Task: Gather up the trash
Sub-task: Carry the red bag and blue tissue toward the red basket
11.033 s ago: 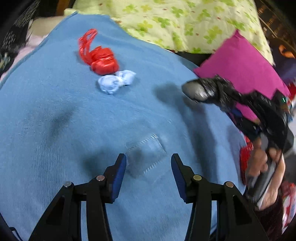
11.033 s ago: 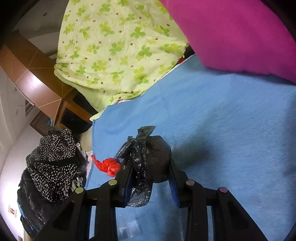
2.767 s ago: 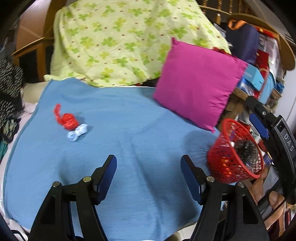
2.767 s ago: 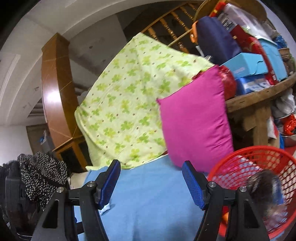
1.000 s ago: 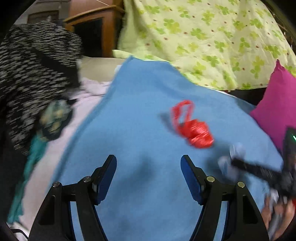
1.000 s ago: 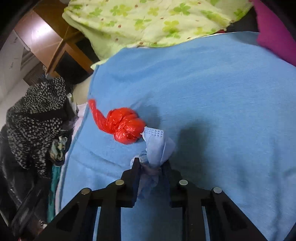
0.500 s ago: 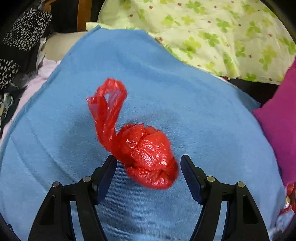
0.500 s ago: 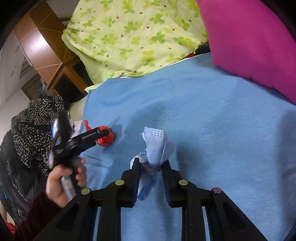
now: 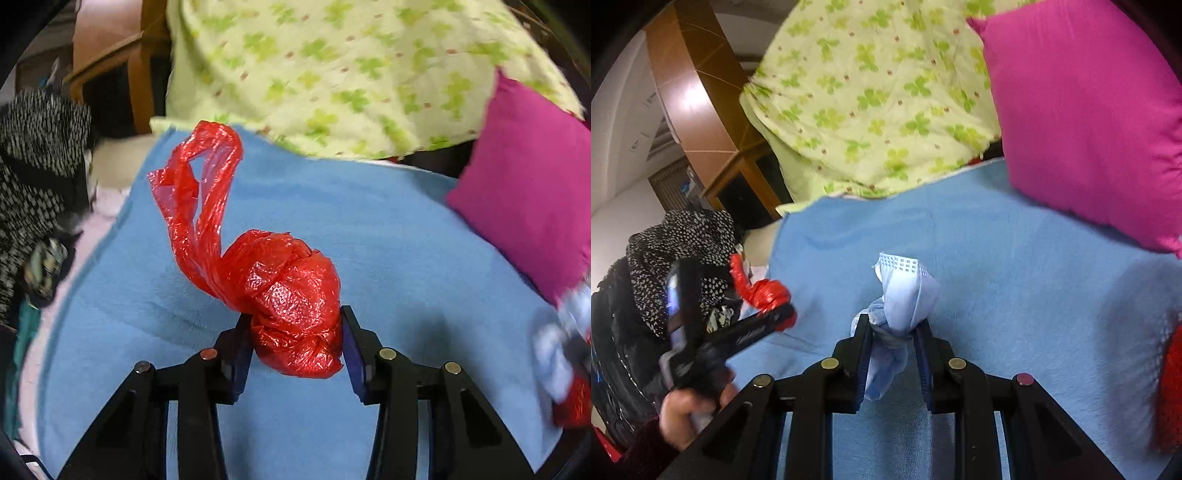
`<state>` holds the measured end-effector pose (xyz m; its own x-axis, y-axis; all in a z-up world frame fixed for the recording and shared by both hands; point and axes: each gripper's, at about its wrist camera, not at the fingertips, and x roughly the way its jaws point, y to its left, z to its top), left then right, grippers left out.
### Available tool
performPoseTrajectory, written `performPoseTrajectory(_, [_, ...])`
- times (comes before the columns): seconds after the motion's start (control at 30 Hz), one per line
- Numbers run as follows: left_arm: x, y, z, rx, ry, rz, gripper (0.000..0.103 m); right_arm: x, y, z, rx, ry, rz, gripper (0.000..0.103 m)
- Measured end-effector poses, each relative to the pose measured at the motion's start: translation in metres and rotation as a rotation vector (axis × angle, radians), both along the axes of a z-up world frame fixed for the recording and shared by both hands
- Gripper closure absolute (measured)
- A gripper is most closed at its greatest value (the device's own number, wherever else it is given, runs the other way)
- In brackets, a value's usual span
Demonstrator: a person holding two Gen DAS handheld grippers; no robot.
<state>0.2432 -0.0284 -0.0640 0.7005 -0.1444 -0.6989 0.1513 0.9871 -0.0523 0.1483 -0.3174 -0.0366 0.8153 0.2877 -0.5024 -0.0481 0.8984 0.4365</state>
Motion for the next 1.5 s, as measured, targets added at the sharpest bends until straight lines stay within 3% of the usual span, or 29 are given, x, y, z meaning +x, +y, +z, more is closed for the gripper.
performPoseTrajectory(0.23, [-0.085,-0.025,0.045,0.049,-0.070,-0.073,0.056,-0.045,-0.019,0.028,0.026,-0.123,-0.048,0.079])
performPoseTrajectory(0.5, [-0.165,-0.042,0.076,0.040,-0.168,-0.153,0.056,-0.108,-0.037,0.040,0.038,-0.216,-0.111,0.079])
performPoseTrajectory(0.77, [-0.181,-0.063,0.083,0.054,-0.193,-0.182,0.056,-0.163,-0.065,0.048,0.013,-0.325,-0.177,0.079])
performPoseTrajectory(1.5, [-0.210,-0.113,0.095,0.076,-0.226,-0.272,0.056,-0.184,-0.115,0.047,0.109,-0.372,-0.255,0.079])
